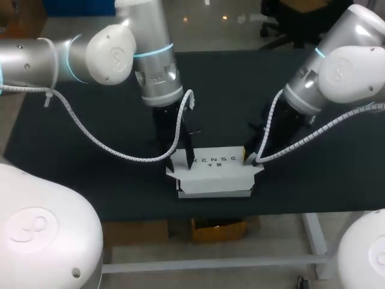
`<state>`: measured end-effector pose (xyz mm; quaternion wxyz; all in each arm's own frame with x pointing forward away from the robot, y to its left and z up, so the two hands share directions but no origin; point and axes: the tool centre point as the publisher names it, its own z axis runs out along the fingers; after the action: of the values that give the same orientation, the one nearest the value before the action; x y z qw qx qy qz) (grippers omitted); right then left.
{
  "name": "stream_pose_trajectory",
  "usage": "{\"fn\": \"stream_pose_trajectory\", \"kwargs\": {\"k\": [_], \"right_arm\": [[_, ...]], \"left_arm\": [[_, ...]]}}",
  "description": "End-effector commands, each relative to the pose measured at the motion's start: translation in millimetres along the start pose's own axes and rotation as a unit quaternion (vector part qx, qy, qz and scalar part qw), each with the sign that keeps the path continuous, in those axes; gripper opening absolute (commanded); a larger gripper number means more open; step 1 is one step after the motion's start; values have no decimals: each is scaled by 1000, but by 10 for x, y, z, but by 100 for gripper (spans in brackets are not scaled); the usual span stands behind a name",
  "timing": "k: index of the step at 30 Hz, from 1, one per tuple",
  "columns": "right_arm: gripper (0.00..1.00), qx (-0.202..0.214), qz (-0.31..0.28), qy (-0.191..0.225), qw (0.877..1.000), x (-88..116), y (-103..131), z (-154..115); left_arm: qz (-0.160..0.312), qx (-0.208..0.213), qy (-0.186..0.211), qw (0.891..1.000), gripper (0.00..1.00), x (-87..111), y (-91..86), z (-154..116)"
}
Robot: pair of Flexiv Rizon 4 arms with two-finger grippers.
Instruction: Assemble the packaging by folding the flat box into shape, placing the metal phone stand inside, and closing the box properly
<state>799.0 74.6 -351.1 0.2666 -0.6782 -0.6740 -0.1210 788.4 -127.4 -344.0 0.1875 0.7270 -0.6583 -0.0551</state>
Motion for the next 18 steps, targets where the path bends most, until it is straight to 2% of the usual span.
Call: {"fn": "stream_pose_trajectory", "kwargs": {"k": [1, 18], "right_arm": [[33, -6, -1, 2, 1000, -25, -46, 3], [33, -17, -4, 6, 1000, -41, -57, 16]], "left_arm": [[1, 5, 6, 1000, 46, -44, 24, 24], [4, 4, 6, 1000, 46, -15, 2, 66]]}}
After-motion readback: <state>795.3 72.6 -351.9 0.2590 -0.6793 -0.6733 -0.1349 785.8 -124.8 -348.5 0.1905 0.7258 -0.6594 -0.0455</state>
